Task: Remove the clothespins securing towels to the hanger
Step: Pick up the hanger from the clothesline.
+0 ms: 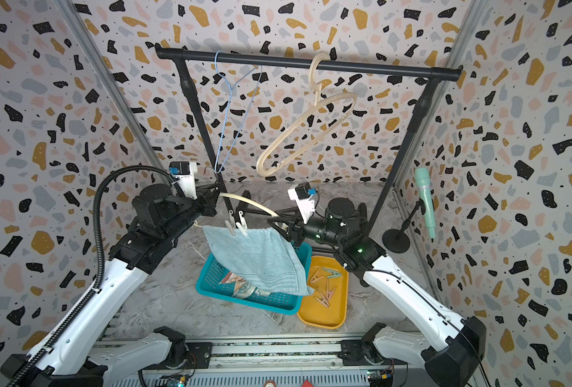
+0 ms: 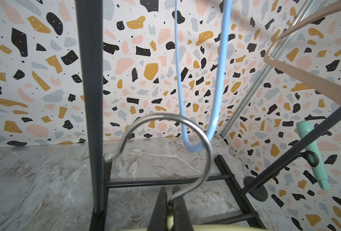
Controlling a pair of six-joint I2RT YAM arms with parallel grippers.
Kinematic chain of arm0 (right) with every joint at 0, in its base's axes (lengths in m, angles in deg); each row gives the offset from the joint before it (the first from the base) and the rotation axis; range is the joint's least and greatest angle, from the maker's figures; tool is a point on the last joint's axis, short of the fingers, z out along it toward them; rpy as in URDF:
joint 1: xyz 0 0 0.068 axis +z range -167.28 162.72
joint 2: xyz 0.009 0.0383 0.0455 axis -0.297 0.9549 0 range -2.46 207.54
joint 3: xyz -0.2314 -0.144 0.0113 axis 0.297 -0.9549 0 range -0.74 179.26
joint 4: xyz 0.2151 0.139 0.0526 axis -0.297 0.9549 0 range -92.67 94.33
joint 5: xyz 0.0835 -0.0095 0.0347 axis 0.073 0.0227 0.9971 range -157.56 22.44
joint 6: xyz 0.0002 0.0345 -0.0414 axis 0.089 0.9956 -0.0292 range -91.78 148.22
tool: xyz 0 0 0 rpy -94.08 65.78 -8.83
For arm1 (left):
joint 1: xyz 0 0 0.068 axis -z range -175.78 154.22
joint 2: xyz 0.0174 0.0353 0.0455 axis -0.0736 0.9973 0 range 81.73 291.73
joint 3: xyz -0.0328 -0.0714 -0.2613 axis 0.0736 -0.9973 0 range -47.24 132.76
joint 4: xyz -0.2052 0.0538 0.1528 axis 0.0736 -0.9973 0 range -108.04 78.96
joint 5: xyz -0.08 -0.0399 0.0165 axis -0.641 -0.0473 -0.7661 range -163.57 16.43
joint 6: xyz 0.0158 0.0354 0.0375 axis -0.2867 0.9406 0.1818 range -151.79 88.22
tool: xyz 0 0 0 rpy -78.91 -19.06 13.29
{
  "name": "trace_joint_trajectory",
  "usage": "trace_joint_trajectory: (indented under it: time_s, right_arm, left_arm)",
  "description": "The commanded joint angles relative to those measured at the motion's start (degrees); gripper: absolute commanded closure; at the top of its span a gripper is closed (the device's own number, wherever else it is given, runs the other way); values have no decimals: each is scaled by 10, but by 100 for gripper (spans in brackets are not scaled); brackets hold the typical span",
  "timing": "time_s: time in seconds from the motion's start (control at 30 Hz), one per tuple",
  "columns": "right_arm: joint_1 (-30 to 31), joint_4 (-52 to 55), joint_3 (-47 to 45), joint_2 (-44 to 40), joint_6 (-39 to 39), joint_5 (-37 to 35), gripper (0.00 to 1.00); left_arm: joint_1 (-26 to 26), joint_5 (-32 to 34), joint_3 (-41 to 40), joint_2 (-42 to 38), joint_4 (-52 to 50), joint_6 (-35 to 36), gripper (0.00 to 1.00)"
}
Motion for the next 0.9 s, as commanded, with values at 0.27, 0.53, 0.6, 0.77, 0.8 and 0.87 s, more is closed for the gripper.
trace_joint_trajectory:
  time_s: [0.27,0.53,0.6,0.77,0.8,0.87]
  right_arm:
    - [3,41,1,-94,-29,-34,61]
    - [40,52,-5,-87,-51,-4,63]
    - [60,56,-5,-74,-65,-4,63]
    - [106,61,1,-33,-94,-18,63]
    - [112,60,1,-27,-96,-24,63]
    - [126,60,2,-13,-103,-43,62]
  left_arm:
    - [-4,22,11,7,18,14,100]
    - [-1,26,20,8,4,18,100]
    - [4,21,20,11,0,17,100]
    - [25,33,25,17,-17,20,100]
    - [28,33,24,18,-18,19,100]
    - [35,34,24,19,-20,19,100]
